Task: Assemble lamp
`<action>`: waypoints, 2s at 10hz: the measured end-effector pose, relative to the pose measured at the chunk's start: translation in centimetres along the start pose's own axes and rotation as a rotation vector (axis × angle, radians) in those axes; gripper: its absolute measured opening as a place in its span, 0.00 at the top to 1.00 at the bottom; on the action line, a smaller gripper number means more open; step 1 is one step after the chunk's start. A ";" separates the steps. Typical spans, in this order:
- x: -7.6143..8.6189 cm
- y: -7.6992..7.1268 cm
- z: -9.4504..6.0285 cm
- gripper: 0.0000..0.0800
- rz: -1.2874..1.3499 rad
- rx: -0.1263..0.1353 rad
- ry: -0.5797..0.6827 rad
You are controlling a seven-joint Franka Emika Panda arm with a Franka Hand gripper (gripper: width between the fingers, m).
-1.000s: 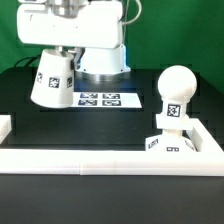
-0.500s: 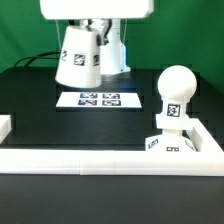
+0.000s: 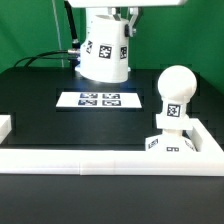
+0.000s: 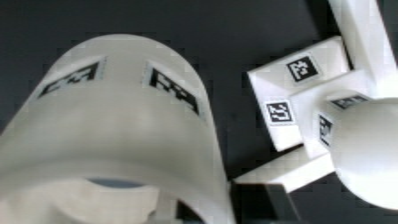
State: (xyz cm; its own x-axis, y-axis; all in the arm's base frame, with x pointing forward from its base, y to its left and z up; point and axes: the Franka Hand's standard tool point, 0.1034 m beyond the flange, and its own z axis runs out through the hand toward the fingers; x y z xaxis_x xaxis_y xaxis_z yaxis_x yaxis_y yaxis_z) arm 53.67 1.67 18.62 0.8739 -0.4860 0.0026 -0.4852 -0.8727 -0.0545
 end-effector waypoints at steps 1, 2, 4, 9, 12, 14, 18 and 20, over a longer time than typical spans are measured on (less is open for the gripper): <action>0.0 0.0 0.1 0.94 0.000 -0.001 -0.001; 0.0 0.0 0.1 0.94 0.000 -0.002 -0.002; -0.1 0.1 0.2 0.94 0.000 -0.004 -0.003; -0.4 -3.9 -1.4 0.94 0.000 0.019 -0.001; -0.3 -6.7 -3.7 0.94 0.016 0.033 -0.012; 0.1 -8.5 -4.9 0.94 0.019 0.040 -0.010; 1.5 -11.3 -3.7 0.94 0.002 0.041 0.017; 1.4 -12.3 -2.5 0.94 -0.003 0.032 0.014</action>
Offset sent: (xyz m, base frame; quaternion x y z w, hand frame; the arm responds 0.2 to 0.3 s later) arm 0.0000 0.0000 0.0000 0.0000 0.0000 0.0000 1.0000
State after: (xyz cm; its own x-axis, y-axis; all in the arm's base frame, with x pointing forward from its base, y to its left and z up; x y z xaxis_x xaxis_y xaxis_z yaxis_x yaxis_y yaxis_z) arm 60.82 11.60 21.82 0.8748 -0.4842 0.0165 -0.4811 -0.8723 -0.0869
